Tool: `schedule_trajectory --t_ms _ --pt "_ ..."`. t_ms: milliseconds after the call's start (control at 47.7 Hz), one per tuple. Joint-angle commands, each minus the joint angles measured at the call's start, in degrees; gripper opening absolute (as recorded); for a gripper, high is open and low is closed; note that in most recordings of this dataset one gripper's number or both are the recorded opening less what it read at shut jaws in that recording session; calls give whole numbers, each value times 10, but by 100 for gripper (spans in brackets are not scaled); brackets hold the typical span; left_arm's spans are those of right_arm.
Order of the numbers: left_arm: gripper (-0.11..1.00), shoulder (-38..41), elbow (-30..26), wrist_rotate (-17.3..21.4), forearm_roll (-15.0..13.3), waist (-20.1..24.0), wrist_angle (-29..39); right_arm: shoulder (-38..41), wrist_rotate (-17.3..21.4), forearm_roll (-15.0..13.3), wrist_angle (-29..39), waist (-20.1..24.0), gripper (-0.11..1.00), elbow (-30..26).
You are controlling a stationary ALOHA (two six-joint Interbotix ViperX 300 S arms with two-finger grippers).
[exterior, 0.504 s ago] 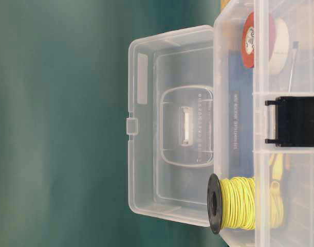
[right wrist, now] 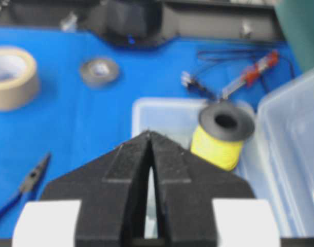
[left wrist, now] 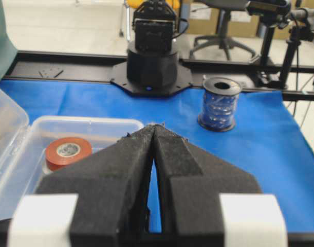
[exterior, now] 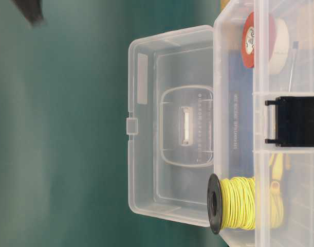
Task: Pick the screwdriver from the toolbox among several items.
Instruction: 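Move the right gripper over the toolbox toward the yellow-black screwdriver, then lower the right gripper and close it on the screwdriver handle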
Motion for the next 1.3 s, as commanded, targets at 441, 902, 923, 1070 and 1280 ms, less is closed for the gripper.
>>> schedule_trajectory --t_ms 441,902,923,1070,1280 --pt "0 0 -11 -2 -4 0 -9 326 135 -1 265 -76 51 -294" --pt "0 0 -9 -2 -4 2 -12 513 176 14 294 -79 62 -343" --pt "0 0 -9 -2 -4 2 -11 518 176 14 293 -79 62 -344" --pt "0 0 -7 -2 -4 2 -10 546 173 14 278 -79 62 -345" --pt "0 0 -4 -2 -4 5 -10 571 171 13 257 -79 62 -346"
